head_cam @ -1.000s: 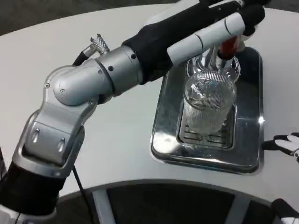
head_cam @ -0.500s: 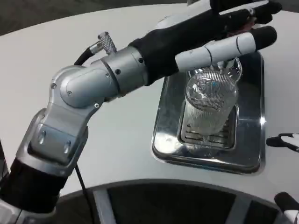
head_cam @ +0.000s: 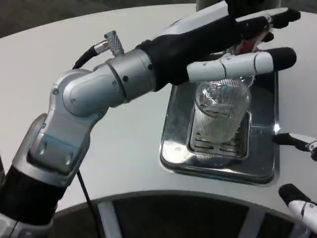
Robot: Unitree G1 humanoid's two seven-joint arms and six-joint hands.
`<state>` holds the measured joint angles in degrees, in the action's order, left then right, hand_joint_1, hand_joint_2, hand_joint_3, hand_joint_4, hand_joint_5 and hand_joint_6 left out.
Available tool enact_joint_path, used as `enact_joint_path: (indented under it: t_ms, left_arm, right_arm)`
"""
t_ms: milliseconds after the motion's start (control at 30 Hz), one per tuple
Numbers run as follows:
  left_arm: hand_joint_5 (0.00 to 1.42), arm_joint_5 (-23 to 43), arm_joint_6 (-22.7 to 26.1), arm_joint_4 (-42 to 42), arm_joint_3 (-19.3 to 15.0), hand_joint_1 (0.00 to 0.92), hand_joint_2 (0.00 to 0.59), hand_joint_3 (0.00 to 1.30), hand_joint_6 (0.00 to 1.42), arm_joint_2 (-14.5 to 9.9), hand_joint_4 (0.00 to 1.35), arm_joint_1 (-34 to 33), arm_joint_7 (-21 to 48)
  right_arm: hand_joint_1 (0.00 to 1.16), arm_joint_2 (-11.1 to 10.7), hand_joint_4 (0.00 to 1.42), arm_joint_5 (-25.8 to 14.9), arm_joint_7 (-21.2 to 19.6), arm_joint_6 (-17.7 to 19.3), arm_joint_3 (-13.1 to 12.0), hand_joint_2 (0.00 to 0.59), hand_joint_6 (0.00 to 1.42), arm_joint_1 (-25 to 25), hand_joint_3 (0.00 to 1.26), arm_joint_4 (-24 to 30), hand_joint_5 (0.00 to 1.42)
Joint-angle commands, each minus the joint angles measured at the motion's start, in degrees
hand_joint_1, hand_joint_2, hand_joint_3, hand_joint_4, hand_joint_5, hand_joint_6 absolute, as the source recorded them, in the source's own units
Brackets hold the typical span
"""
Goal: Grasp the cup under the faucet to collect the drink, then remove the cup.
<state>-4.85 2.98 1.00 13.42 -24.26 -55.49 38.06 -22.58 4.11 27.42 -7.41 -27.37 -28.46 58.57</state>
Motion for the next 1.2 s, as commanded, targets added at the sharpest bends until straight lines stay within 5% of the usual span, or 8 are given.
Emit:
enact_joint_path:
  t_ms: [33, 333, 933, 1200]
  left_arm:
    - [0.10, -2.32, -0.69, -1.83, 1.45, 0.000, 0.128, 0.08, 0.21, -1.80, 0.00, 1.14, 2.15]
    - [0.10, -4.23, -2.72, -2.08, 2.15, 0.000, 0.131, 0.07, 0.20, -2.20, 0.00, 0.76, 2.33]
    - [0.09, -4.99, -3.81, -1.68, 2.29, 0.000, 0.131, 0.07, 0.20, -3.32, 0.00, 0.55, 2.63]
    - [0.09, -4.83, -4.29, -1.36, 1.76, 0.000, 0.137, 0.07, 0.20, -3.47, 0.00, 0.69, 2.23]
  right_arm:
    - [0.47, 1.08, 0.13, -3.65, -1.06, -4.10, 1.71, 0.405, 0.19, 1.06, 0.15, 0.87, 0.17]
    - [0.49, 2.94, 0.08, -4.68, -3.78, -3.75, 4.85, 0.364, 0.22, 2.85, 0.08, 0.08, 0.19]
    - [0.68, 6.01, 0.03, 8.17, -12.70, -0.60, 17.56, 0.273, 0.23, 7.65, 0.04, -6.93, 0.15]
    - [0.70, 8.28, 0.08, 9.55, -16.76, 3.35, 21.18, 0.254, 0.21, 11.63, 0.05, -13.37, 0.15]
